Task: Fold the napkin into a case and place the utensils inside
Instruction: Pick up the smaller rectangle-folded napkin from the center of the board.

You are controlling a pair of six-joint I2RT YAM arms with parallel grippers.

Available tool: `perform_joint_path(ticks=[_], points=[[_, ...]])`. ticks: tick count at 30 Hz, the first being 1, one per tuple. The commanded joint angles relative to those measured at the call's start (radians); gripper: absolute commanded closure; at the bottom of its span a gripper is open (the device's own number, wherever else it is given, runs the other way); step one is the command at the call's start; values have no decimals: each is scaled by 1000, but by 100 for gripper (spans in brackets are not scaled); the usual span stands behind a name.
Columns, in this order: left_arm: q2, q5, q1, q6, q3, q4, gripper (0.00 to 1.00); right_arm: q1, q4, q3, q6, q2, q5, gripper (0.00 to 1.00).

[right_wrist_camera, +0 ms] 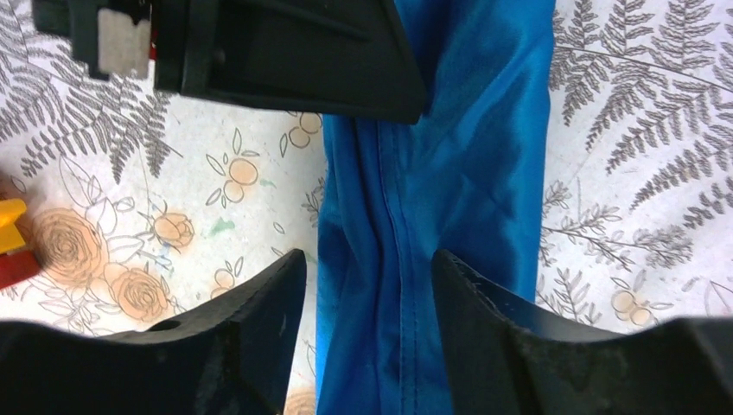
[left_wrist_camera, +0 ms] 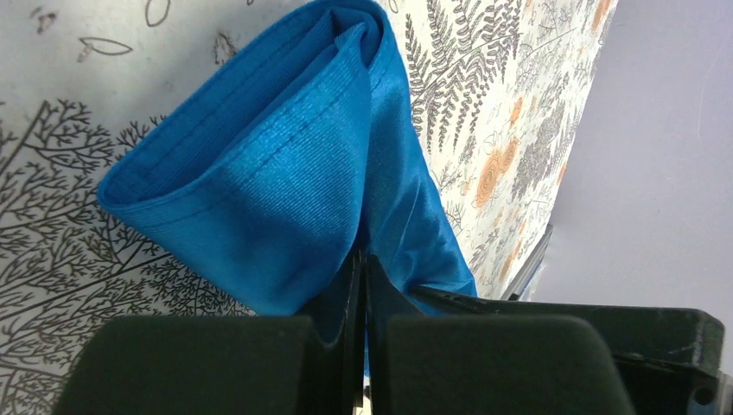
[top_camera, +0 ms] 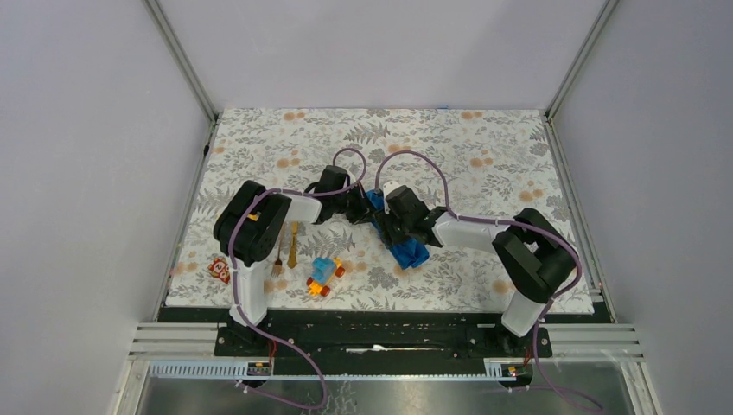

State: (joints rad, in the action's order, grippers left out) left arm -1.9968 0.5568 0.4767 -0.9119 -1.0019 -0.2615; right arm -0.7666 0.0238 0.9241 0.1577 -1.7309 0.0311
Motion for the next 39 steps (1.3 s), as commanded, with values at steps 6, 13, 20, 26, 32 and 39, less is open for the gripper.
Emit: perform_joint_path(ticks=[6, 13, 20, 26, 32, 39], points=[[-13, -55, -19, 73, 47, 41, 100, -58, -79, 37, -131, 70, 97, 22], [-13, -42, -25, 79, 42, 45, 100, -126, -46, 100, -198, -41, 252, 21], [-12, -34, -26, 81, 37, 45, 100, -140, 77, 51, -169, -86, 344, 28], [11, -42, -28, 104, 20, 80, 100, -139, 127, 14, -118, -104, 371, 57], [148, 9, -96, 103, -5, 110, 81, -139, 177, -29, -77, -59, 332, 97], [437, -45, -161, 263, -167, 403, 64, -107, 182, -8, 90, 33, 67, 100]])
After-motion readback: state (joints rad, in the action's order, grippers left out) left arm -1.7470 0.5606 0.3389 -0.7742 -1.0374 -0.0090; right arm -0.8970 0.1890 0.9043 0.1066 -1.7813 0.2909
